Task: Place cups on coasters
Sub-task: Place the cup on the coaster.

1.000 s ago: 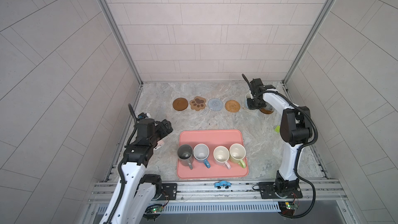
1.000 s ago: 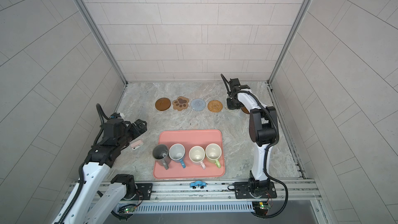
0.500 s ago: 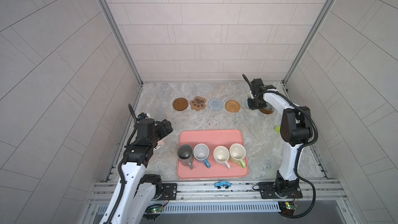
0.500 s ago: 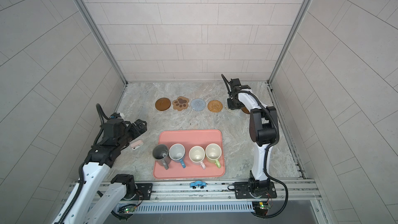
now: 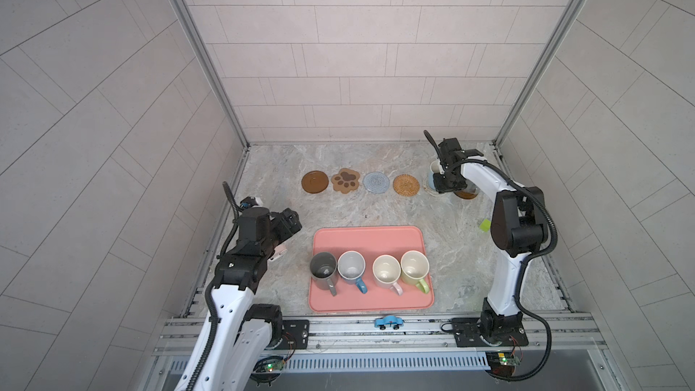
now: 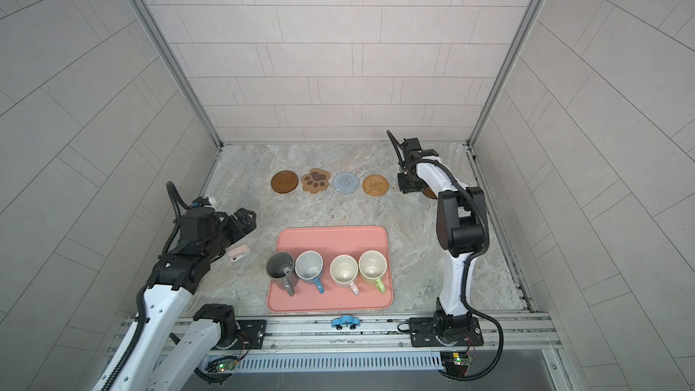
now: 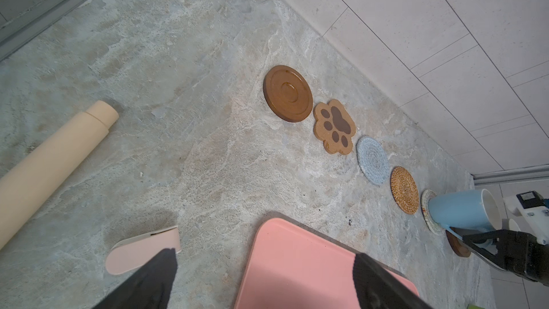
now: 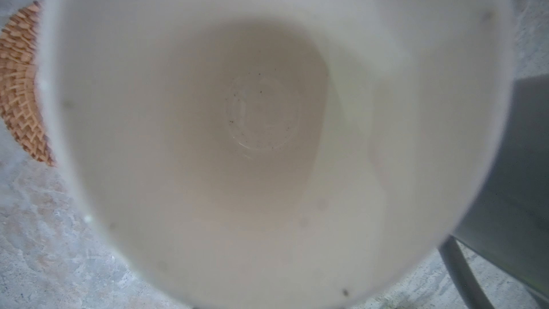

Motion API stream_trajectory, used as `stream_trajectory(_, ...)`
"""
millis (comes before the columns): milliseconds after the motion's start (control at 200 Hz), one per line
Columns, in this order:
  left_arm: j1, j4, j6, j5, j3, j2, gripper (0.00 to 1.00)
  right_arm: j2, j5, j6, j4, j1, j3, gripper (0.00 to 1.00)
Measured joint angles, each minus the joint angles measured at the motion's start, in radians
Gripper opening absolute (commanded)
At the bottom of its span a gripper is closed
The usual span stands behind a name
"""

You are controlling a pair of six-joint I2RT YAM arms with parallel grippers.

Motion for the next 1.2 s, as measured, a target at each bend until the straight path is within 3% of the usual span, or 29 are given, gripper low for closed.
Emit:
stream_trajectory(385,0.0,-0.001,0.0,-0.01,0.0,-0.008,1.0,-0.154,0.043,-0.003,-0.047,0.0,-0.008,0.47)
stream_trajectory(751,0.0,0.001,0.0,-0.019,0.0,0.006,1.0,-0.506,-0.01,0.016,-0.117,0.051,-0.156,0.47)
stream_trajectory(946,0.0,0.008,-0.001,-0.022,0.0,0.019,1.0,-0.639,-0.026,0.078,-0.189,0.158,-0.292,0.48)
stream_trajectory(1201,0.0,0.031,-0.008,-0.018,0.002,0.056,1.0,-0.811,0.009,0.274,-0.258,0.435,-0.472,0.48)
